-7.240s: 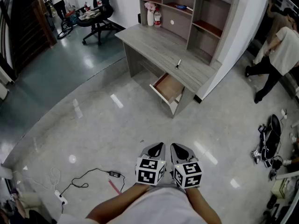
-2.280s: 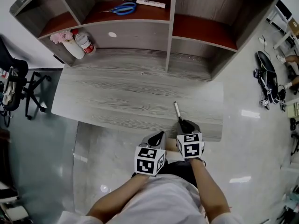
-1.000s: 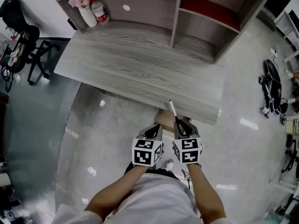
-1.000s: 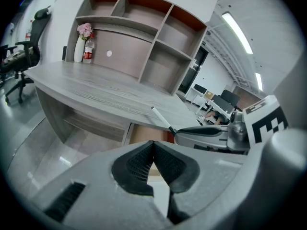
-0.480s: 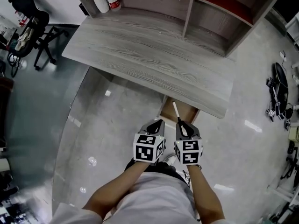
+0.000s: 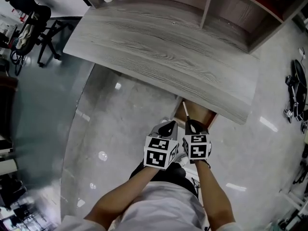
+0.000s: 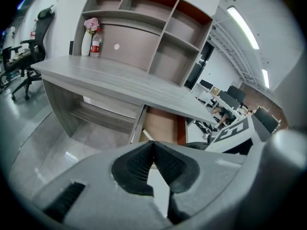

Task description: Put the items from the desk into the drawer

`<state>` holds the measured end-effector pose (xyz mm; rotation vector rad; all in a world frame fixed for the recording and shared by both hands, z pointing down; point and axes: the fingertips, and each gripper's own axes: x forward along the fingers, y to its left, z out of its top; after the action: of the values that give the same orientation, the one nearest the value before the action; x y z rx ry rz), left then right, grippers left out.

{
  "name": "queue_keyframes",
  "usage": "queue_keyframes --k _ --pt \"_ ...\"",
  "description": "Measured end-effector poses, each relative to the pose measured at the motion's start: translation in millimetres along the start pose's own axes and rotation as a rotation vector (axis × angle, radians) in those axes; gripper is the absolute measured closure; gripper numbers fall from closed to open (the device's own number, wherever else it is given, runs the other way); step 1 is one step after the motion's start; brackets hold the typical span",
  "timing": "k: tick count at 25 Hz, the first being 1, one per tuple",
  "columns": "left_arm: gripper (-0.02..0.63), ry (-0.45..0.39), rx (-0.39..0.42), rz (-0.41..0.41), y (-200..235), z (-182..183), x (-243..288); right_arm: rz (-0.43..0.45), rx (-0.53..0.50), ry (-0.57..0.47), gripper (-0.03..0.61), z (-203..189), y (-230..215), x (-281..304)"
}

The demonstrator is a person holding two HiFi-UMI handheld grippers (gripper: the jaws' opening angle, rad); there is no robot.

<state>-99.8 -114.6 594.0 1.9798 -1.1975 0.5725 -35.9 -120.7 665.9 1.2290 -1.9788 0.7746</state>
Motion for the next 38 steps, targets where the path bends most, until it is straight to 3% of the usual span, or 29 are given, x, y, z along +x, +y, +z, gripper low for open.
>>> queue_keyframes --k 12,19,26,38 --pt "0.612 0.041 -0.019 0.0 20.8 -3.5 8.5 0.006 0.003 0.142 0.529 -9.9 2.4 34.1" --pt "0.612 0.05 -0.016 -0.003 23.9 -1.4 11.2 0.007 0.009 0.134 0.528 -9.7 3.0 34.9" --pt "0.612 0.039 0.028 -0.019 11.6 2.2 3.5 0.017 0.046 0.05 0.529 3.4 0.3 12.6" --pt "0.612 -0.072 0.127 -0.047 -56.0 20.9 -35.2 0.007 0.026 -0.227 0.563 40.0 3.1 -110.5"
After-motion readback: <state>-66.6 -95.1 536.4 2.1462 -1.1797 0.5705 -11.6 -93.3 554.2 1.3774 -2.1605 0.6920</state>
